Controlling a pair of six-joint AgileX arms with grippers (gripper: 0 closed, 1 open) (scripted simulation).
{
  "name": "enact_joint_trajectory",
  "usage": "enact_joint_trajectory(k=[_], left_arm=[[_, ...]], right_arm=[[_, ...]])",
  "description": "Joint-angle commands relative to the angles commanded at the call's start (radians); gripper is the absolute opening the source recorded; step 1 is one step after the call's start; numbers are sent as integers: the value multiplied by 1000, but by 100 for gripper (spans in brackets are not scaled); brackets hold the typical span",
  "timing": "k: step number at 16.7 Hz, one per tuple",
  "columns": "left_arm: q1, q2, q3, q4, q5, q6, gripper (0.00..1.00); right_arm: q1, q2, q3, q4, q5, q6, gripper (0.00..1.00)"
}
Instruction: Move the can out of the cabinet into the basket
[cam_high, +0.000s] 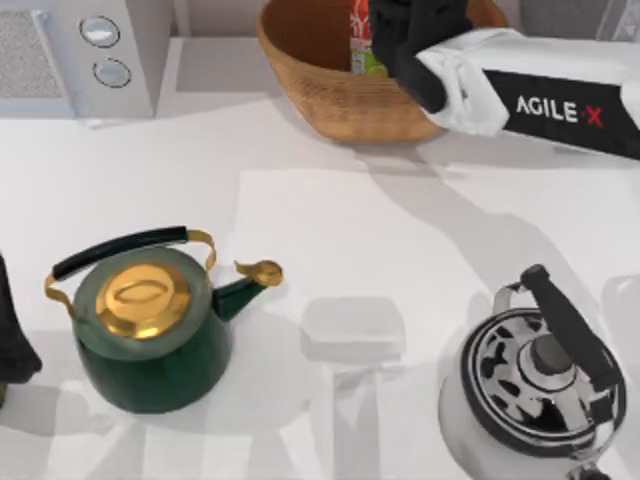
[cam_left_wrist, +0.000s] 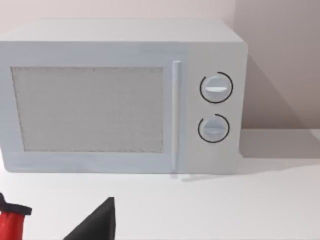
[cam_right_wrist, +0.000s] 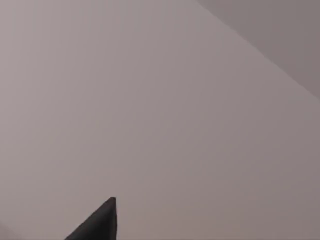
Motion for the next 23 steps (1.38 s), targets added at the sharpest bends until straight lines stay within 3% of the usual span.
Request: enact_joint_trajectory(k=[11,16,23], left_arm=[[0,0,0,0,0,0,100],[0,0,0,0,0,0,100],[0,0,0,0,0,0,100]], right_arm=[[-31,-128,-106,-31,-32,-2,100],[-113,-459,-357,-108,-105,-6,100],[-271,-1119,-869,-260,-264,-11,100]])
